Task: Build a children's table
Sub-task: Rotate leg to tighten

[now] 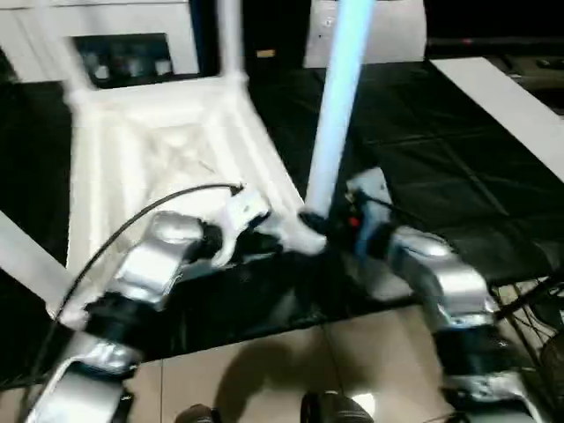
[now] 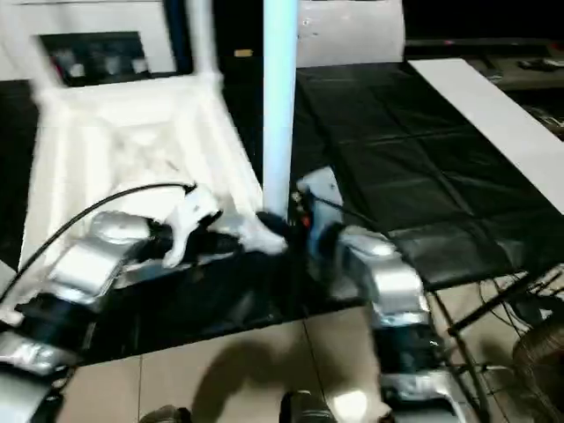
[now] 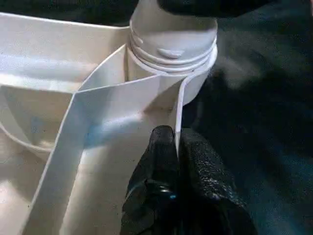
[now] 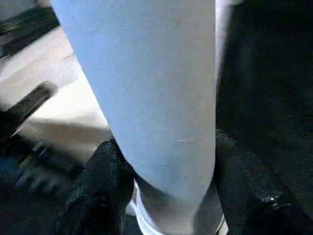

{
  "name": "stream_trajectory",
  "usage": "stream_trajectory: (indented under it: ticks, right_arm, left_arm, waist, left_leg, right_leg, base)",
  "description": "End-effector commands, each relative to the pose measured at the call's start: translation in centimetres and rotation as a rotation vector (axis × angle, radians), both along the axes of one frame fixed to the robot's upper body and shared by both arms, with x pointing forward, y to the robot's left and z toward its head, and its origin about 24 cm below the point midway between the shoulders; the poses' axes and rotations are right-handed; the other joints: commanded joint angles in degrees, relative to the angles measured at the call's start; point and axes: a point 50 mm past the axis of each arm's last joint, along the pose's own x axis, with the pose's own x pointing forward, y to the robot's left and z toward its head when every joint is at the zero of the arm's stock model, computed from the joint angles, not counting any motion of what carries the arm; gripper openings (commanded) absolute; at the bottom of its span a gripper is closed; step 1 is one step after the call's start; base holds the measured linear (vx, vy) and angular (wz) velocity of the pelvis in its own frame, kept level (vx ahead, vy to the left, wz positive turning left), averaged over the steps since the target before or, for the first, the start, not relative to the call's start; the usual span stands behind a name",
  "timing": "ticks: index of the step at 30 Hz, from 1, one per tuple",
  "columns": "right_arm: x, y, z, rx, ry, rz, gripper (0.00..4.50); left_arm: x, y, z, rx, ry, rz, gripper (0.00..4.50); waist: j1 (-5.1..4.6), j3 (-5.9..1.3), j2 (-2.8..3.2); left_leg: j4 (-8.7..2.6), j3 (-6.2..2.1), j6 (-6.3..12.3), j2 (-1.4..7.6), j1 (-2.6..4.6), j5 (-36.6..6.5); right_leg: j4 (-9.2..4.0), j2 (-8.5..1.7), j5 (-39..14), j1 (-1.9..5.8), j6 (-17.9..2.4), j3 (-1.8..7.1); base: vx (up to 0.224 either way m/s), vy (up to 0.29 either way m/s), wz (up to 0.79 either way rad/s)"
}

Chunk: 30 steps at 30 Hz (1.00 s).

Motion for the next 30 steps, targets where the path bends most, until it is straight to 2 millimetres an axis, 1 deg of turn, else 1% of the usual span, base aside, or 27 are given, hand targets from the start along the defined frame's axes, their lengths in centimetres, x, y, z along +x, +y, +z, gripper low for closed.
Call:
stream_trajectory:
  ticks: [1,3,4,5,6,7,9,11,12,13,14,15,16,17,18,19,20,21,23,25,26,27,28,30]
  right_arm:
    - [-0.9,5.0,-1.2,0.022,0.104,0.065,2.09]
    - [-0.8,5.1,-1.1,0.017,0.088,0.056,2.09]
    - [-0.9,5.2,-1.1,0.016,0.078,0.065,2.43]
    - [-1.0,5.1,-1.0,0.013,0.061,0.078,2.62]
    - [-1.1,5.0,-1.0,0.008,0.043,0.080,2.75]
    - [-1.1,4.8,-1.0,0.011,0.035,0.081,2.77]
    - [-1.2,4.3,-0.8,0.020,0.015,0.079,2.84]
    - [-1.2,3.3,-0.6,0.026,-0.030,0.079,3.20]
    - [-1.3,2.9,-0.6,0.023,-0.049,0.092,3.20]
    - [-1.4,2.4,-0.6,0.021,-0.062,0.104,3.34]
    - [-1.4,1.9,-0.5,0.022,-0.076,0.121,3.34]
    - [-1.4,1.9,-0.5,0.022,-0.076,0.121,3.48]
    - [-1.5,1.4,-0.5,0.018,-0.088,0.144,3.48]
    - [-1.6,0.7,-0.3,0.015,-0.109,0.179,3.60]
    - [-1.7,-0.1,-0.1,0.016,-0.130,0.245,3.60]
    - [-2.0,-0.9,0.2,0.011,-0.146,0.326,3.66]
    - [-2.1,-1.1,0.2,0.006,-0.150,0.362,3.75]
    - [-2.2,-1.3,0.3,0.001,-0.152,0.394,3.75]
    - [-2.6,-1.9,0.4,-0.021,-0.147,0.508,3.75]
    - [-2.8,-2.4,0.4,-0.033,-0.132,0.594,3.75]
    - [-2.9,-2.6,0.4,-0.035,-0.126,0.625,3.75]
    - [-2.9,-2.8,0.5,-0.033,-0.121,0.654,3.75]
    - [-3.0,-3.0,0.6,-0.021,-0.111,0.696,3.75]
    - [-3.1,-3.3,0.7,-0.006,-0.085,0.775,3.49]
  left_arm:
    - [0.1,-4.1,1.7,-0.091,-0.046,-0.014,0.00]
    - [0.0,-4.3,1.8,-0.087,-0.049,-0.008,0.00]
    - [-0.1,-4.4,1.7,-0.086,-0.050,-0.012,0.00]
    - [-0.2,-4.4,1.7,-0.085,-0.049,-0.018,0.00]
    - [-0.3,-4.3,1.6,-0.079,-0.049,-0.024,0.00]
    - [-0.4,-4.1,1.5,-0.076,-0.050,-0.033,0.00]
    - [-0.5,-3.8,1.4,-0.070,-0.050,-0.043,0.00]
    - [-0.7,-3.1,1.4,-0.059,-0.060,-0.079,0.00]
    - [-0.8,-2.8,1.3,-0.055,-0.059,-0.088,0.00]
    - [-1.0,-2.6,1.3,-0.051,-0.066,-0.108,0.00]
    - [-1.2,-2.2,1.2,-0.046,-0.069,-0.135,0.00]
    - [-1.2,-2.2,1.2,-0.046,-0.069,-0.135,0.00]
    - [-1.3,-1.9,1.2,-0.040,-0.073,-0.159,0.00]
    - [-1.5,-1.6,1.2,-0.044,-0.090,-0.197,0.00]
    - [-1.7,-1.1,1.2,-0.045,-0.101,-0.246,0.00]
    - [-2.0,-0.5,1.2,-0.031,-0.114,-0.311,0.00]
    - [-2.1,-0.3,1.1,-0.021,-0.106,-0.324,0.00]
    - [-2.1,0.0,1.0,-0.012,-0.099,-0.335,0.00]
    - [-2.4,0.7,0.7,0.010,-0.070,-0.389,0.00]
    - [-2.7,1.1,0.7,0.011,-0.045,-0.440,0.00]
    - [-2.8,1.2,0.7,0.010,-0.036,-0.458,0.00]
    - [-2.9,1.3,0.7,0.010,-0.026,-0.477,0.00]
    - [-3.1,1.5,0.7,0.015,-0.016,-0.510,0.00]
    - [-3.3,1.8,0.7,0.026,0.001,-0.564,0.00]
  waist:
    - [0.65,-3.45,-0.05]
    - [0.61,-3.50,-0.04]
    - [0.73,-3.61,0.03]
    - [0.80,-3.77,0.03]
    - [0.85,-3.84,0.09]
    - [0.89,-3.92,0.19]
    - [0.93,-4.06,0.16]
    - [0.99,-4.15,0.26]
    - [0.92,-4.15,0.29]
    - [0.94,-4.07,0.38]
    - [1.01,-4.05,0.41]
    - [1.07,-3.99,0.41]
    - [1.16,-3.95,0.16]
    - [1.43,-3.80,0.20]
    - [1.37,-3.76,0.21]
    - [1.55,-3.73,0.11]
    - [1.61,-3.75,0.15]
    - [1.73,-3.67,0.21]
    - [2.51,-3.62,0.28]
    - [2.91,-3.64,0.10]
    - [3.10,-3.71,0.19]
    - [3.19,-3.75,0.02]
    - [3.38,-3.74,0.05]
    - [3.58,-3.86,-0.14]
  left_leg:
    - [-4.03,0.02,0.25,0.21,-0.03,-12.5]
    - [-4.06,0.06,0.21,0.14,-0.10,-11.5]
    - [-4.02,0.13,0.63,0.21,-0.07,-10.8]
    - [-3.97,0.20,1.14,0.22,-0.17,-9.5]
    - [-3.96,0.23,1.36,0.22,-0.19,-8.7]
    - [-3.94,0.33,1.85,0.29,-0.11,-7.4]
    - [-3.87,0.38,2.70,0.29,-0.16,-5.9]
    - [-3.78,0.44,3.78,0.38,-0.10,-4.6]
    - [-3.78,0.45,3.99,0.44,-0.08,-4.3]
    - [-3.77,0.45,4.44,0.43,0.00,-4.3]
    - [-3.74,0.51,4.90,0.56,0.14,-4.6]
    - [-3.73,0.54,4.95,0.58,0.11,-4.8]
    - [-3.76,0.64,5.07,0.62,0.20,-5.3]
    - [-3.86,0.52,5.01,0.66,0.21,-6.0]
    - [-3.84,0.58,4.93,0.66,0.16,-6.4]
    - [-3.80,0.51,5.09,0.71,0.21,-7.7]
    - [-3.85,0.51,5.17,0.80,0.26,-7.8]
    - [-3.82,0.56,5.48,0.89,0.31,-7.5]
    - [-3.75,0.75,5.60,1.02,0.67,-7.1]
    - [-3.80,0.71,5.66,1.09,0.77,-6.8]
    - [-3.74,0.66,5.69,1.07,0.69,-6.5]
    - [-3.71,0.70,5.74,1.09,0.70,-6.4]
    - [-3.68,0.74,5.79,1.08,0.69,-6.1]
    - [-3.64,0.63,6.13,1.02,0.63,-6.2]
  right_leg:
    - [-5.38,-2.98,-23.2,2.95,-7.8,1.91]
    - [-5.22,-2.87,-20.5,3.13,-8.4,1.87]
    - [-5.05,-2.97,-18.4,3.34,-8.8,1.91]
    - [-4.81,-2.93,-15.3,3.55,-9.5,1.92]
    - [-4.66,-2.92,-13.5,3.66,-10.0,1.91]
    - [-4.41,-2.87,-10.2,3.77,-11.0,1.88]
    - [-4.12,-2.94,-6.7,4.14,-12.1,1.82]
    - [-3.83,-3.06,-3.2,4.35,-13.4,1.79]
    - [-3.72,-3.03,-2.3,4.39,-13.8,1.78]
    - [-3.68,-3.02,-1.4,4.39,-14.4,1.70]
    - [-3.71,-3.10,-1.1,4.36,-14.8,1.71]
    - [-3.67,-3.13,-1.2,4.38,-15.0,1.72]
    - [-3.82,-3.12,-2.1,4.33,-15.0,1.71]
    - [-3.94,-3.18,-4.0,4.38,-14.7,1.62]
    - [-3.97,-3.23,-4.7,4.38,-14.5,1.68]
    - [-4.11,-3.32,-6.5,4.38,-14.0,1.67]
    - [-4.06,-3.33,-6.7,4.39,-13.8,1.69]
    - [-3.96,-3.27,-6.2,4.19,-13.9,1.69]
    - [-3.91,-3.32,-6.3,3.79,-14.4,1.75]
    - [-3.76,-3.27,-6.3,3.86,-14.6,1.67]
    - [-3.60,-3.37,-6.0,3.93,-14.9,1.66]
    - [-3.60,-3.41,-5.9,3.92,-15.0,1.65]
    - [-3.54,-3.46,-5.6,3.88,-15.1,1.70]
    - [-3.47,-3.50,-5.9,4.02,-15.3,1.56]
  base:
    - [0.000,0.000,0.00]
    - [0.000,0.000,0.00]
    - [0.000,0.000,0.00]
    - [0.000,0.000,0.00]
    - [0.000,0.000,0.00]
    - [0.000,0.000,0.00]
    - [0.000,0.000,0.00]
    - [0.000,0.000,0.00]
    - [0.000,0.000,0.00]
    - [0.000,0.000,0.00]
    - [0.000,0.000,0.00]
    - [0.000,0.000,0.00]
    - [0.000,0.000,0.00]
    - [0.000,0.000,0.00]
    - [0.000,0.000,0.00]
    - [0.000,0.000,0.00]
    - [0.000,0.000,0.00]
    - [0.000,0.000,0.00]
    - [0.000,0.000,0.00]
    - [0.000,0.000,0.00]
    - [0.000,0.000,0.00]
    - [0.000,0.000,0.00]
    - [0.000,0.000,0.00]
    - [0.000,0.000,0.00]
